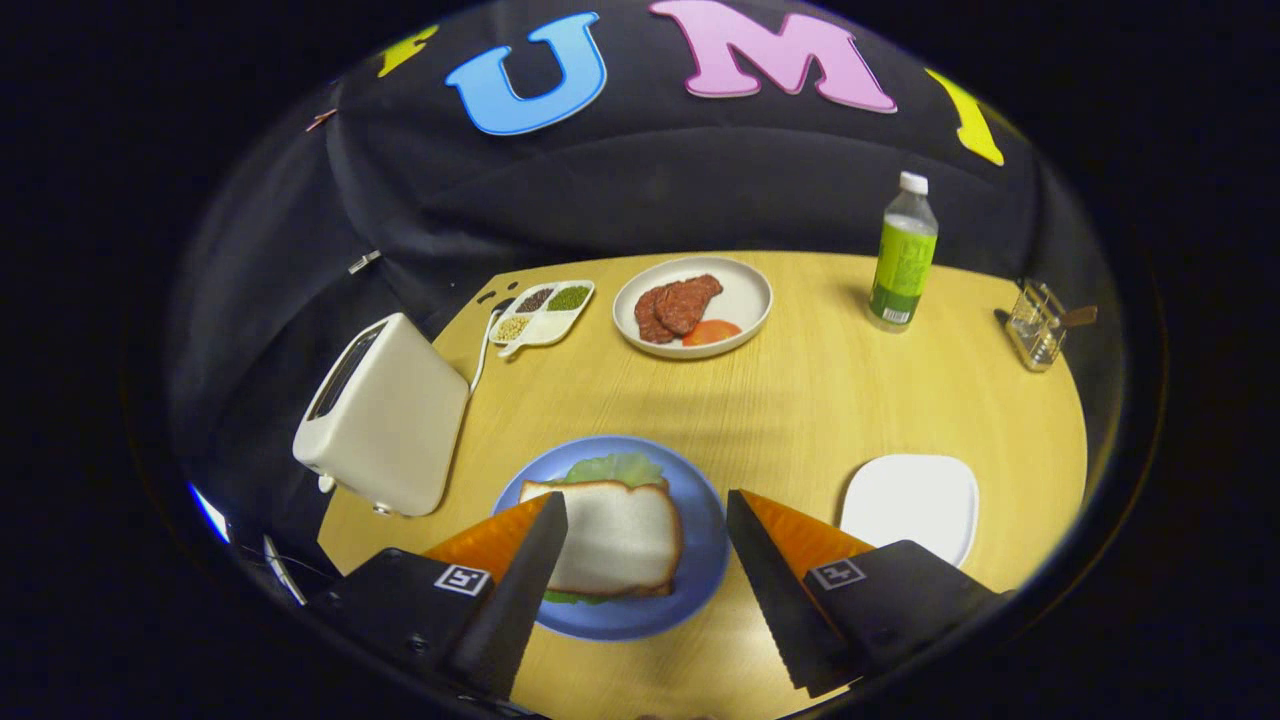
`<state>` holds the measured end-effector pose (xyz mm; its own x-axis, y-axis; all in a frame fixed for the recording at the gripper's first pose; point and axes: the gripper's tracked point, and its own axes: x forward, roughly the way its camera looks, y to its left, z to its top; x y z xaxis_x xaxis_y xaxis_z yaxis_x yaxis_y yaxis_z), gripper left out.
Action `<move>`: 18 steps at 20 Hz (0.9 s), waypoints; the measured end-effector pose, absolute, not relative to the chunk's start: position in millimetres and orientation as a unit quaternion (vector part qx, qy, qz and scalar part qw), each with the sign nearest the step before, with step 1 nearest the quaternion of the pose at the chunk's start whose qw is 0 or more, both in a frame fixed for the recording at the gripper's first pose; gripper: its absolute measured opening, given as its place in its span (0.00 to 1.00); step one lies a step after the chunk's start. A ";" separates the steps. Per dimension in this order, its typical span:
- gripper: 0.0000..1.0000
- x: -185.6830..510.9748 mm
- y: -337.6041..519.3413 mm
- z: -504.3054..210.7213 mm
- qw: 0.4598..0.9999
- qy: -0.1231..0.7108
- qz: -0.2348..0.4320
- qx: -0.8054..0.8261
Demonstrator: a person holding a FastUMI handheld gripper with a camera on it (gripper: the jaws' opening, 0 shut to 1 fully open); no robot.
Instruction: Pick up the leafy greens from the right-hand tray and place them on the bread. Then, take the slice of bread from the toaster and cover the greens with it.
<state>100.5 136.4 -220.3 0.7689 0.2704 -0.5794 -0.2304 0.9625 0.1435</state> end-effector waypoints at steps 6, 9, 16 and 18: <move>0.99 66.7 111.9 -132.6 0.968 0.219 0.125 -0.012; 0.99 45.0 83.7 -84.9 0.982 0.161 0.102 -0.010; 0.99 5.3 10.3 2.4 0.996 0.071 0.018 0.043; 0.99 -5.4 -3.2 21.1 0.998 0.049 0.009 0.045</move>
<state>-5.4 -3.2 21.1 0.9950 0.0219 -0.0976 -0.0131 0.9958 0.0901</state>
